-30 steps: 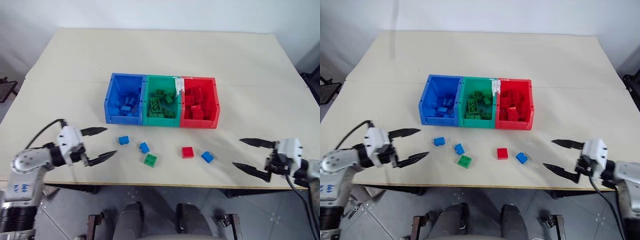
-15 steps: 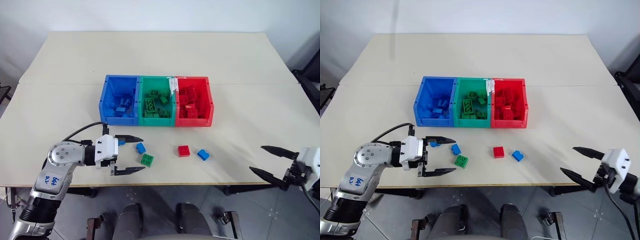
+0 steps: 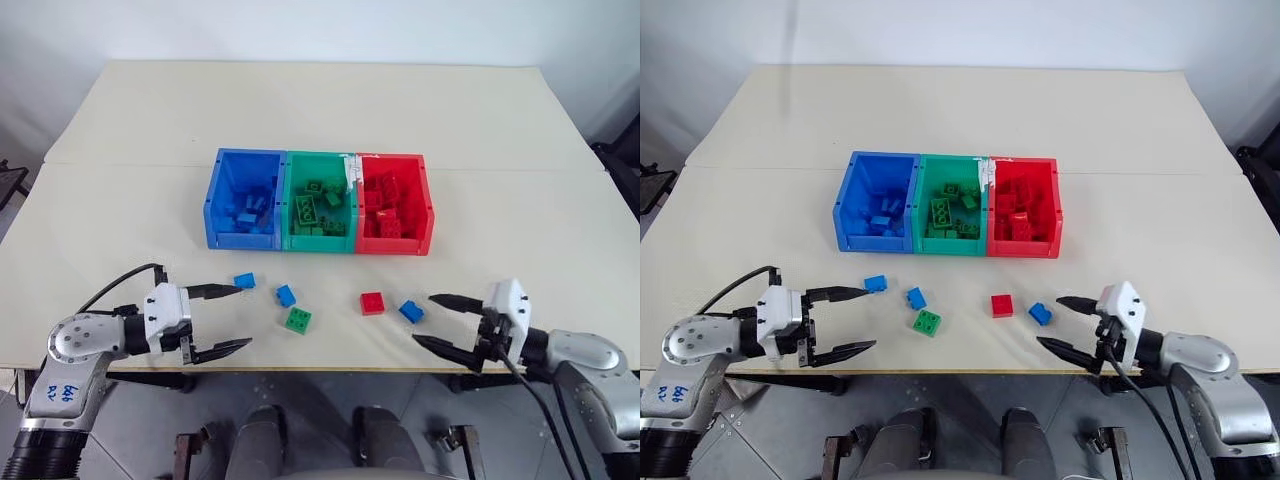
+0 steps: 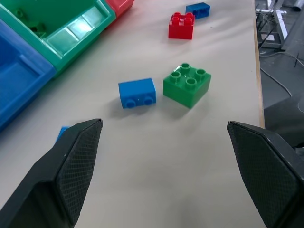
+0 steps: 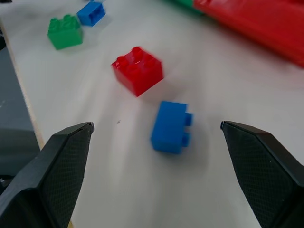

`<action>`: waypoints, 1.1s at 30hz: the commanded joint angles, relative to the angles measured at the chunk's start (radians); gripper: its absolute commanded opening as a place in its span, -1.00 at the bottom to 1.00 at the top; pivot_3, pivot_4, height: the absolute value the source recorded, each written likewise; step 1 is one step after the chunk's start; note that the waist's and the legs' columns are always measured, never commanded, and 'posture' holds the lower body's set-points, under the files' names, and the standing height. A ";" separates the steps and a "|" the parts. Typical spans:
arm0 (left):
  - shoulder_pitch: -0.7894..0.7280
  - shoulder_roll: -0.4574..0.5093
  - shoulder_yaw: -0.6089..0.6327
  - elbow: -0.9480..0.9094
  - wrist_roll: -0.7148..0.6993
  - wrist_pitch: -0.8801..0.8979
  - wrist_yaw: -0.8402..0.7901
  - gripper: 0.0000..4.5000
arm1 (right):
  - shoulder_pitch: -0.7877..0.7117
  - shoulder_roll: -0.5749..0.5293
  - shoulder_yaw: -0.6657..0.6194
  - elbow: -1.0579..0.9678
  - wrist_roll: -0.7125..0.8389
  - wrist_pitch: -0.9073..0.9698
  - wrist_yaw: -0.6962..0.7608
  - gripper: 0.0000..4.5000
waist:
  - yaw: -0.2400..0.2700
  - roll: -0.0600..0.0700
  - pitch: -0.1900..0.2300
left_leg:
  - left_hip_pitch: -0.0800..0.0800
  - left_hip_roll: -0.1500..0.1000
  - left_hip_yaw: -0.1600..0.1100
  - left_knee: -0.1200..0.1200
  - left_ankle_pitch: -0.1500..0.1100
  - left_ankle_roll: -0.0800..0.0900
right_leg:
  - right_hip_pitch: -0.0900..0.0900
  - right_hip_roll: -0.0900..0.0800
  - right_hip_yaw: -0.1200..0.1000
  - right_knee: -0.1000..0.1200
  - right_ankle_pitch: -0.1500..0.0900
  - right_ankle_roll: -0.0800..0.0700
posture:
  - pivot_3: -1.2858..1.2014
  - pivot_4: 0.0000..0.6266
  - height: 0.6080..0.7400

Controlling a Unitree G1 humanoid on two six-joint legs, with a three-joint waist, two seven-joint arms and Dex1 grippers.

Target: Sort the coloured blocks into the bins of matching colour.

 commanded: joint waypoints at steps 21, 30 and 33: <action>0.025 -0.063 0.078 -0.162 -0.094 0.123 0.164 1.00 | -0.114 0.069 -0.029 -0.013 0.037 -0.025 -0.050 -0.60 | -0.009 0.000 0.000 | 0.000 0.000 0.000 0.000 0.000 0.000 | 0.000 0.001 0.000 0.001 0.000 0.000 | 0.03 -0.52 1.00; 0.128 -0.135 0.253 -0.220 -0.107 0.150 0.369 1.00 | -0.559 0.227 0.185 -0.052 0.086 0.261 -0.198 -0.60 | -0.031 -0.001 0.000 | 0.001 0.003 0.000 0.000 -0.001 -0.001 | -0.004 0.001 0.001 0.005 0.001 0.000 | 0.03 -0.52 1.00; 0.176 -0.140 0.323 -0.237 -0.111 0.151 0.407 1.00 | -0.722 0.349 0.280 0.042 0.008 0.265 -0.256 -0.60 | -0.036 -0.001 0.000 | 0.001 0.005 0.000 0.001 0.000 -0.003 | -0.007 0.002 -0.002 0.011 0.001 -0.001 | 0.03 -0.52 1.00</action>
